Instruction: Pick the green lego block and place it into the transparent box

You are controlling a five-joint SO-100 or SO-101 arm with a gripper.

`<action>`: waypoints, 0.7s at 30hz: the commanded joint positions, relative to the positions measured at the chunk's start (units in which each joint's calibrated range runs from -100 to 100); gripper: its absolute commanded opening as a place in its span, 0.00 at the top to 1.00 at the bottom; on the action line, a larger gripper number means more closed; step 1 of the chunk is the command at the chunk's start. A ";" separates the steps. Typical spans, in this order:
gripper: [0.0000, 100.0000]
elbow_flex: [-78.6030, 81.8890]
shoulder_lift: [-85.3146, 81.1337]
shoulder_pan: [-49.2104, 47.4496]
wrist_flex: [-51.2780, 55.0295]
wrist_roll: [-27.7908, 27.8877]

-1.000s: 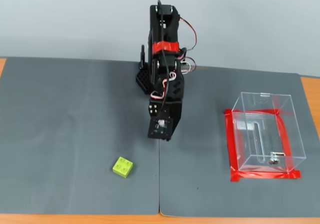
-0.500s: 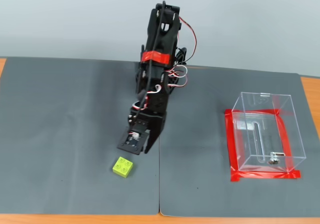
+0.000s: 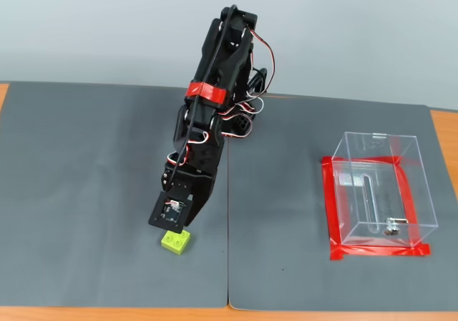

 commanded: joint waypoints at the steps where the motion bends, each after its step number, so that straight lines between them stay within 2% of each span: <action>1: 0.84 -2.58 0.16 -0.09 -3.01 -0.02; 5: 0.80 -2.85 0.25 -0.99 -3.27 0.24; 11: 0.67 -2.67 2.45 -2.78 -3.27 0.87; 21: 0.67 -3.85 7.88 -3.60 -5.35 1.28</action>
